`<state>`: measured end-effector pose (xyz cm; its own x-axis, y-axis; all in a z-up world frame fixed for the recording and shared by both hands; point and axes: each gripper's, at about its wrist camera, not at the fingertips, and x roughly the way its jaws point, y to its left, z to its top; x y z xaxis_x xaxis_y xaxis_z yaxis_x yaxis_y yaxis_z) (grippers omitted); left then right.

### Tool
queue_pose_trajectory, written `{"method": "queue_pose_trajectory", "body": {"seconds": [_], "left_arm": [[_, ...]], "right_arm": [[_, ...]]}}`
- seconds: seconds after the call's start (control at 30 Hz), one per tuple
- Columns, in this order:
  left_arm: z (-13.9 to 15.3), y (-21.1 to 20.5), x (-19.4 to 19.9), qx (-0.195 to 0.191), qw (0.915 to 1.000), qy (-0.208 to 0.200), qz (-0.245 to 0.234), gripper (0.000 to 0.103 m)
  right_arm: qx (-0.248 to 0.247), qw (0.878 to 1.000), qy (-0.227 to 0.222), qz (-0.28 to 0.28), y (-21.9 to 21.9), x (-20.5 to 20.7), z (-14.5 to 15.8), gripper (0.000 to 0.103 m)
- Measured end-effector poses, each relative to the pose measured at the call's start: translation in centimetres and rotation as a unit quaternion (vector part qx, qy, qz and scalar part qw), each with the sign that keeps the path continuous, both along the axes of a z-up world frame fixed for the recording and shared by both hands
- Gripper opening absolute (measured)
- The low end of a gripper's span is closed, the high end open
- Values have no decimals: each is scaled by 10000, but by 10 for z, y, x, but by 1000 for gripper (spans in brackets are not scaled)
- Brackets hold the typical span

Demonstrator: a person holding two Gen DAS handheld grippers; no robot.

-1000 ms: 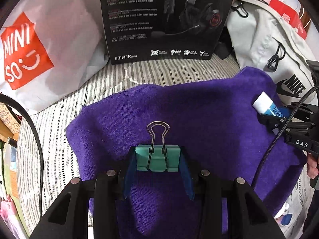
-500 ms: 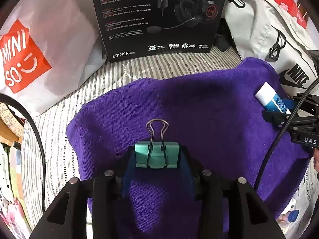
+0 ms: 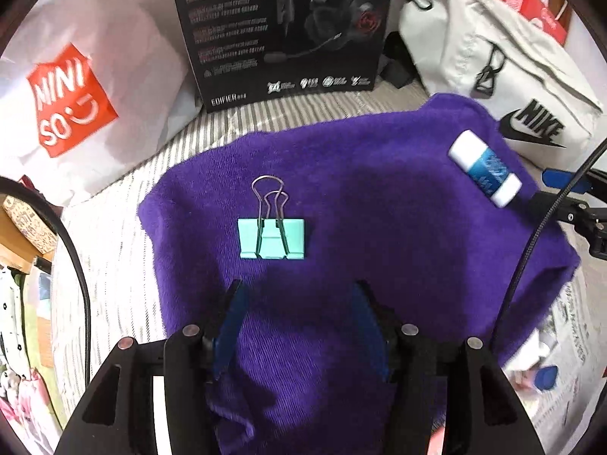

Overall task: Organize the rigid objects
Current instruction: 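Move the left gripper to the pink highlighter and grasp it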

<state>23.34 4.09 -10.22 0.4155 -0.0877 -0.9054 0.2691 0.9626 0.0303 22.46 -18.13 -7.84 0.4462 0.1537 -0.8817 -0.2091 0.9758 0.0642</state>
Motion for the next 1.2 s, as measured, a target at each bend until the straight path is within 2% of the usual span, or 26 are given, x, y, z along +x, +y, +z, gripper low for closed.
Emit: {"method": "queue_pose_trajectory", "body": {"seconds": [0.13, 0.27, 0.43, 0.63, 0.73, 0.97, 1.13, 1.2], "left_arm": [[21, 2, -24, 8, 9997, -192, -117, 55], [39, 9, -54, -151, 9992, -317, -210, 55], [49, 10, -95, -246, 9981, -435, -351, 55], [31, 10, -134, -200, 9976, -387, -530, 55], [19, 15, -144, -324, 9973, -320, -578, 55], [-13, 16, -145, -258, 9967, -131, -764, 55], [-23, 11, -142, -143, 9953, -103, -956, 54], [-22, 9, -143, -209, 9942, -89, -1050, 48]], "right_arm": [[156, 9998, -101, -92, -6, -29, 13, 61], [317, 9991, -234, -145, -8, -57, 23, 61], [312, 9987, -383, -109, -4, -97, 33, 62], [414, 9982, -412, -107, -5, -136, 34, 64], [405, 9982, -376, -222, -11, -149, 29, 64], [609, 9953, -294, -694, -41, -178, 19, 64], [610, 9924, -250, -1035, -59, -184, 14, 64], [588, 9924, -238, -1059, -60, -184, 12, 64]]}}
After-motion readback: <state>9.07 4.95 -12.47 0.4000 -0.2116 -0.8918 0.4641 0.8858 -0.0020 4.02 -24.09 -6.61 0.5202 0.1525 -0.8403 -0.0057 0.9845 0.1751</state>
